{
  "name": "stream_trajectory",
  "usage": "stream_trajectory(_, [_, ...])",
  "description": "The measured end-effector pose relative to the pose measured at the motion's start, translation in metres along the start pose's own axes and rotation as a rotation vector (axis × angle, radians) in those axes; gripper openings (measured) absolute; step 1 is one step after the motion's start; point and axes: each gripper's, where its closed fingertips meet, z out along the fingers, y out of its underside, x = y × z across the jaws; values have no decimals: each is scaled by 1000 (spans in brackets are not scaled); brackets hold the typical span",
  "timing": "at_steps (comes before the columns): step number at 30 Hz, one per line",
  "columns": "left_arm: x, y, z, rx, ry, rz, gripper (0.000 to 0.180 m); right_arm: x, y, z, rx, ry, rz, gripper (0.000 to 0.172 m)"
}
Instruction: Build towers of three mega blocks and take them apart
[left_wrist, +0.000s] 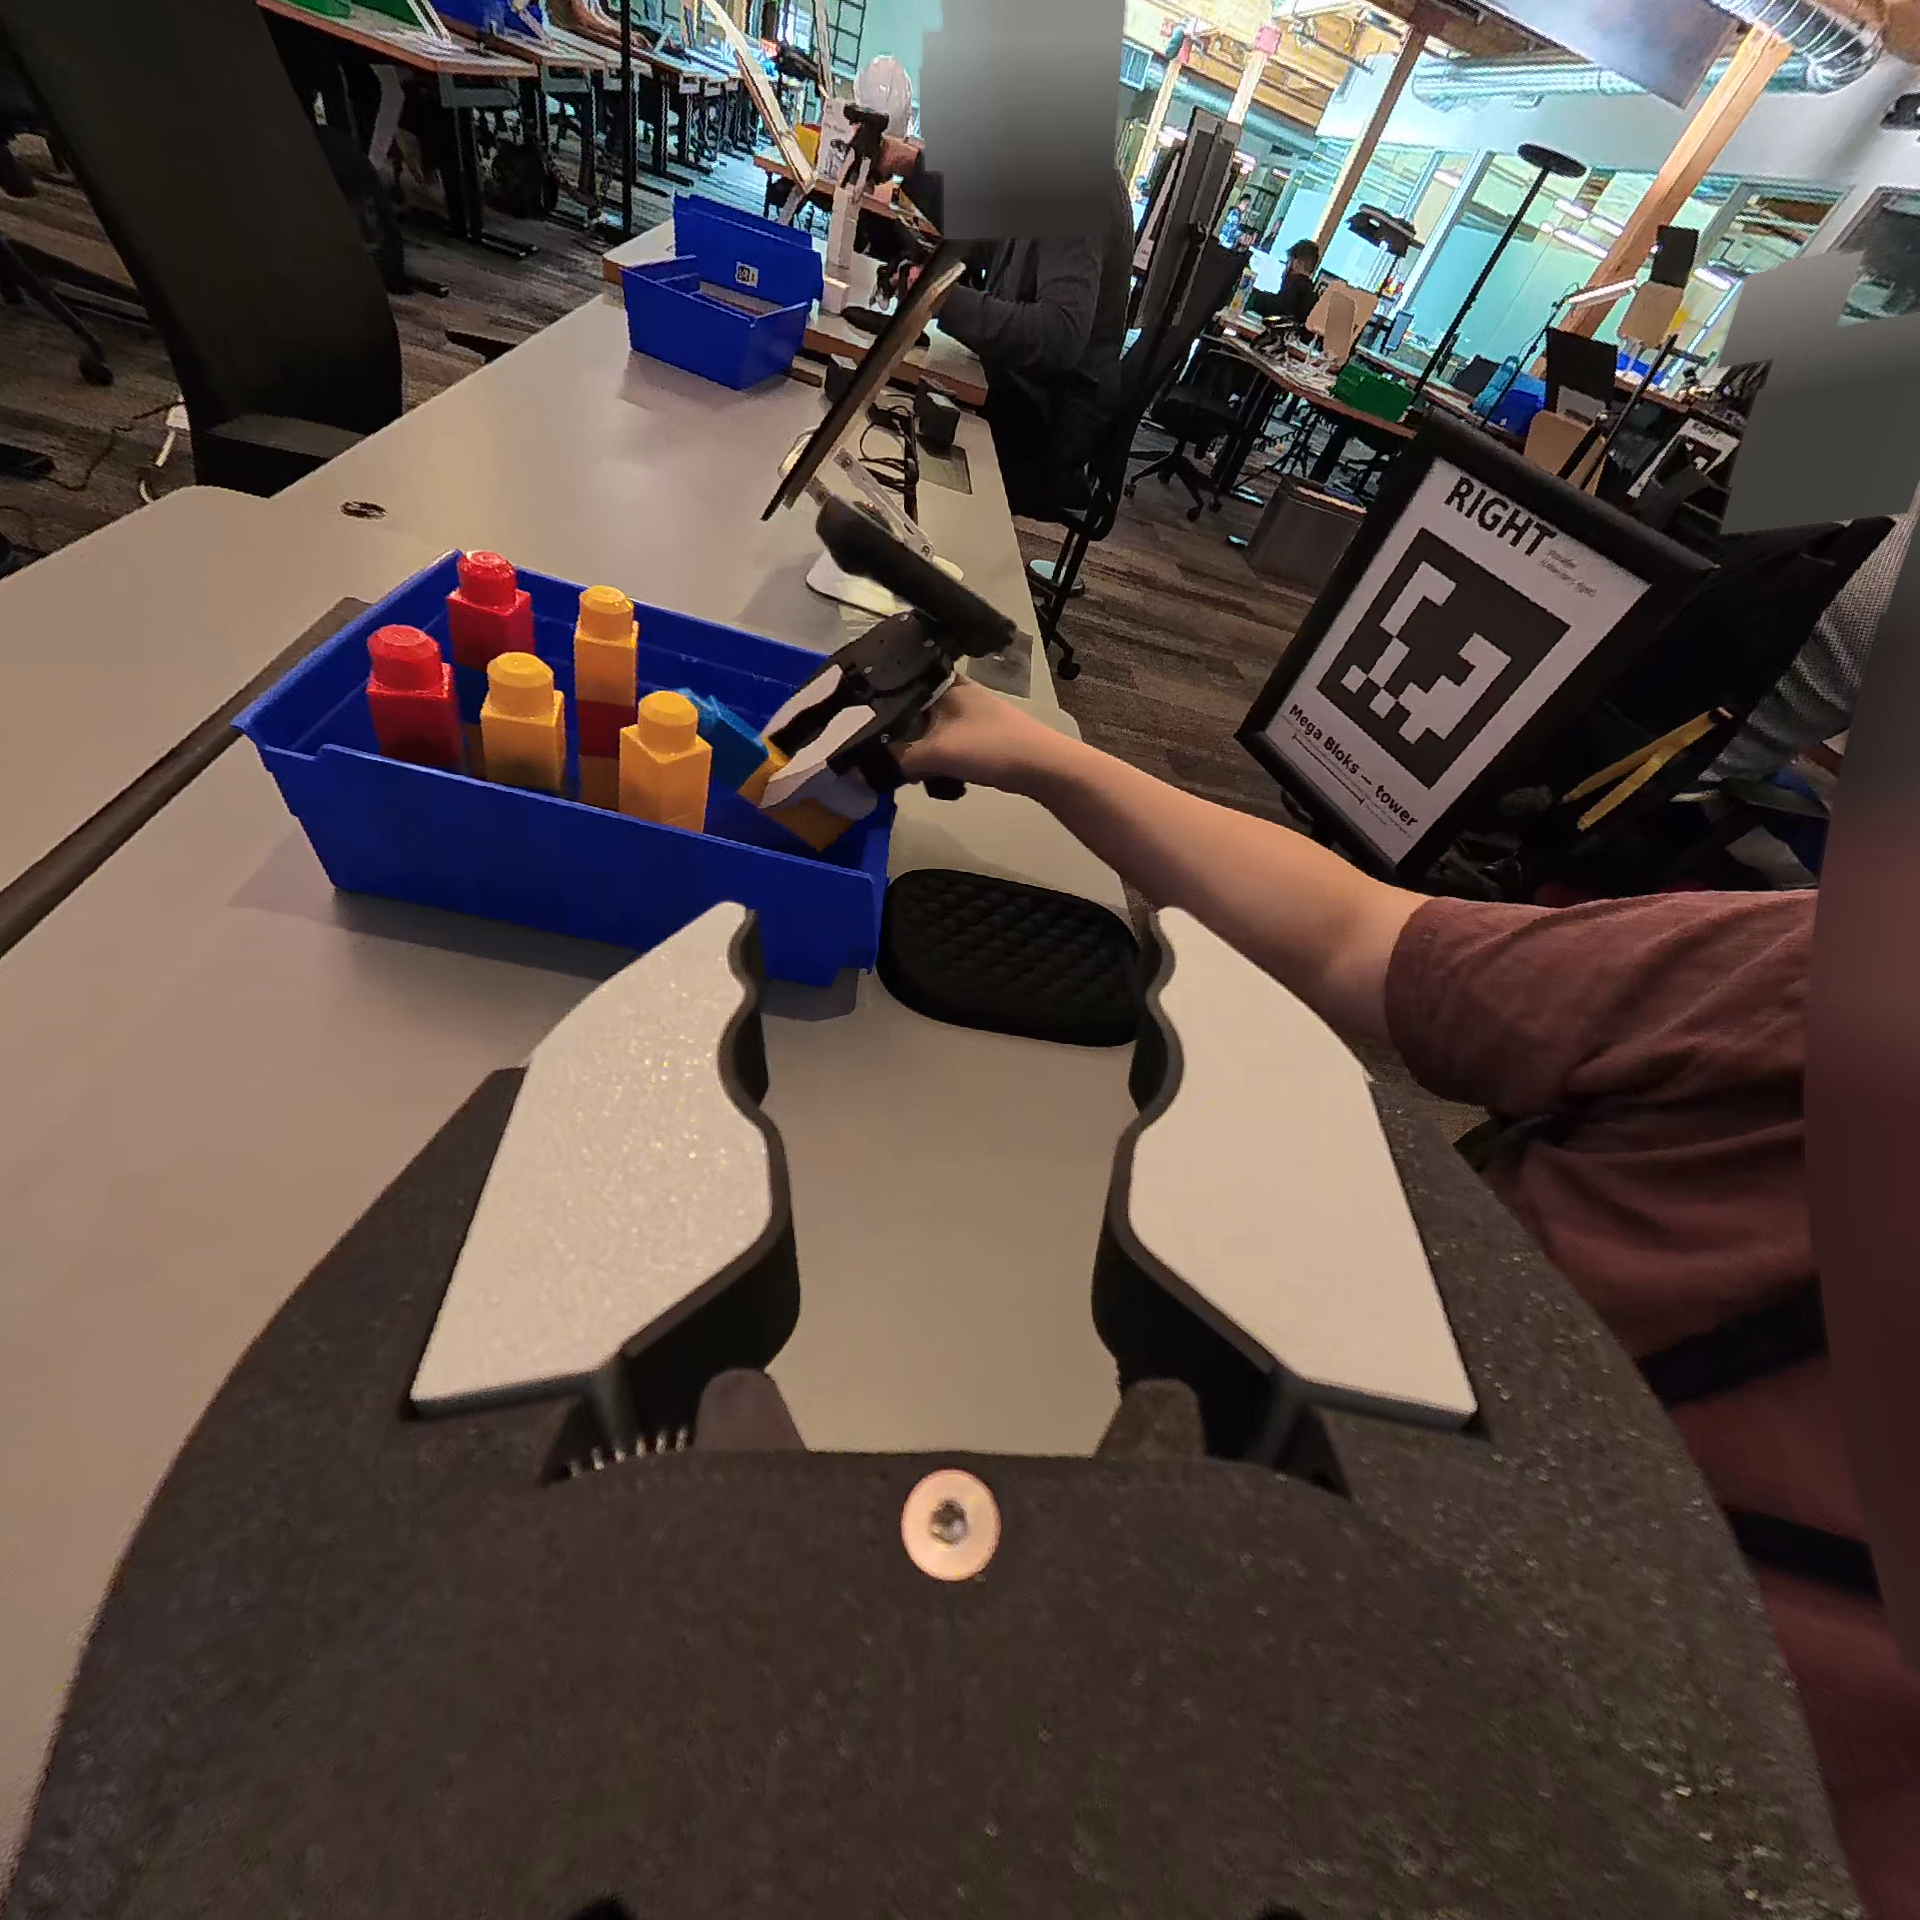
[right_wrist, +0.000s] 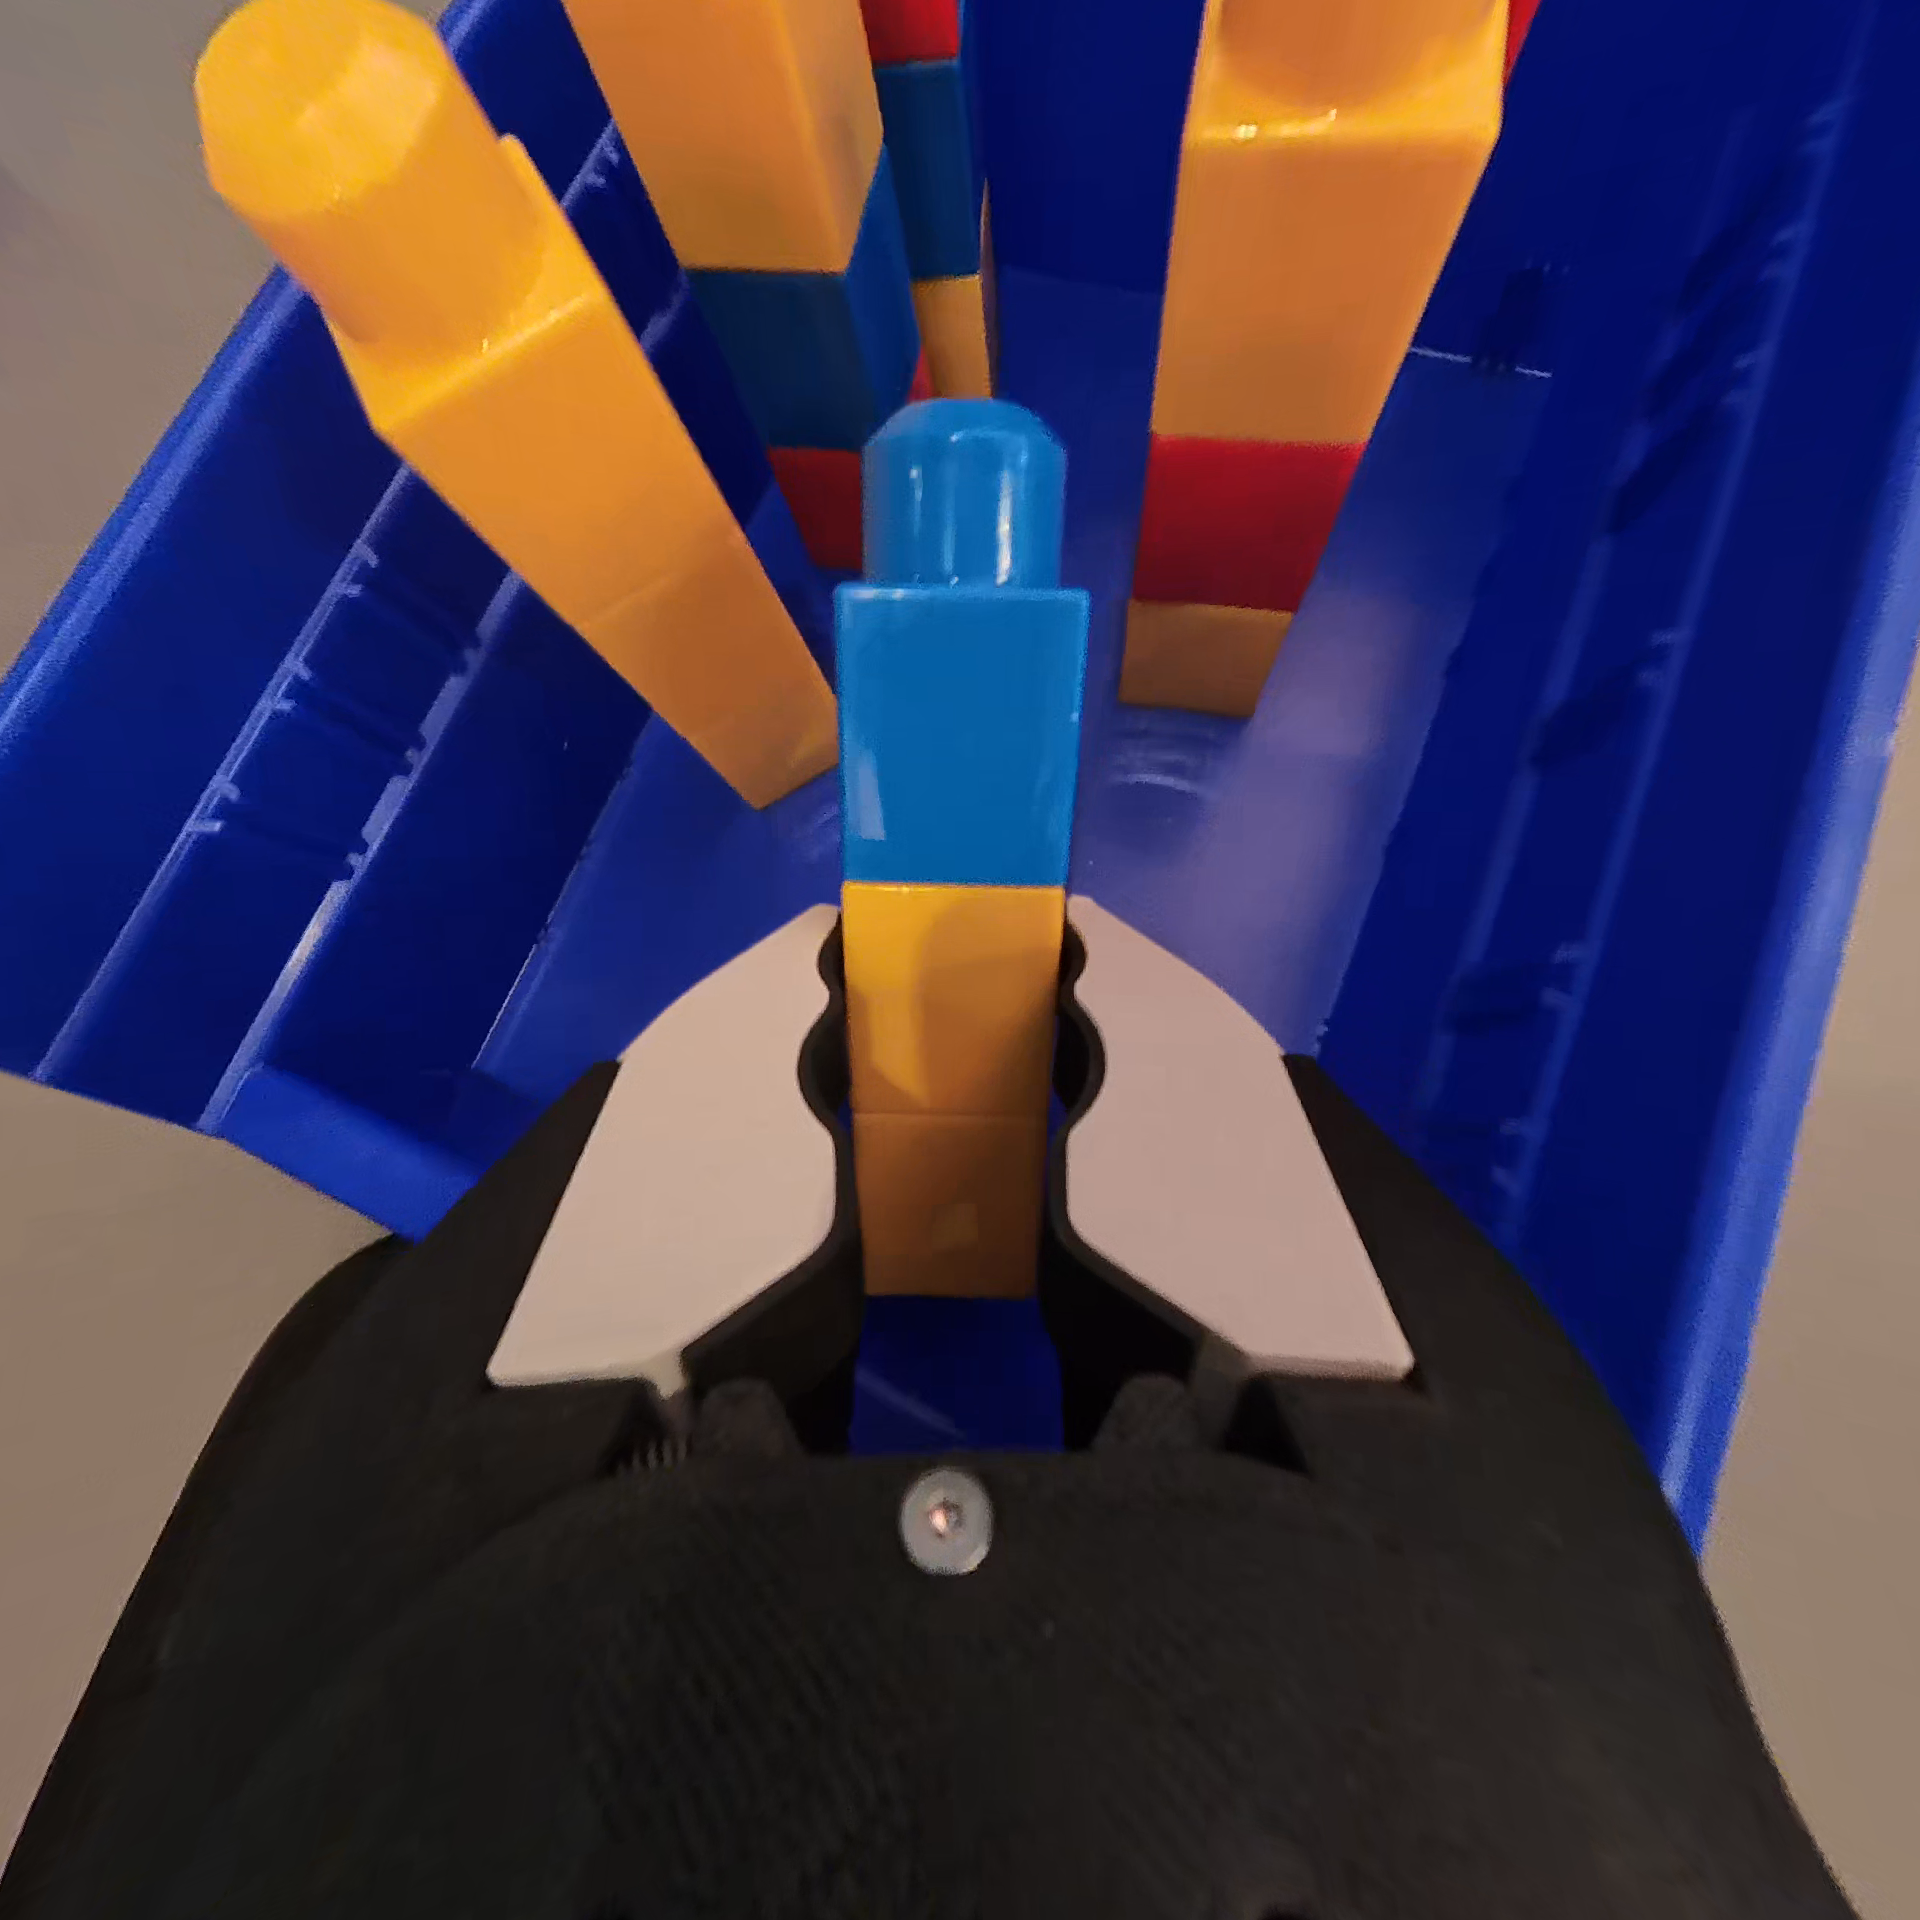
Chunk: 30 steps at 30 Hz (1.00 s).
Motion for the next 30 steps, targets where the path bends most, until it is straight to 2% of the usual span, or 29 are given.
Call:
stream_trajectory(4, [-1, 3, 4, -14, -1, -5, 69, -4, -1, -12, 16, 12, -21, 37])
stream_trajectory(11, [-3, 7, 8, -33, 0, -16, 69, -7, 13, -28, -56, 76, -94, 38])
stream_trajectory(19, [-3, 12, 13, -59, 8, -30, 70, -5, 21, -25, -70, 98, -98, 38])
stream_trajectory(25, [-3, 13, 14, -63, 7, -32, 70, -3, -7, -23, 26, 79, -38, 38])
stream_trajectory(30, [-6, 10, 10, -44, 0, -42, 70, 11, -29, -7, 25, 159, -4, 38])
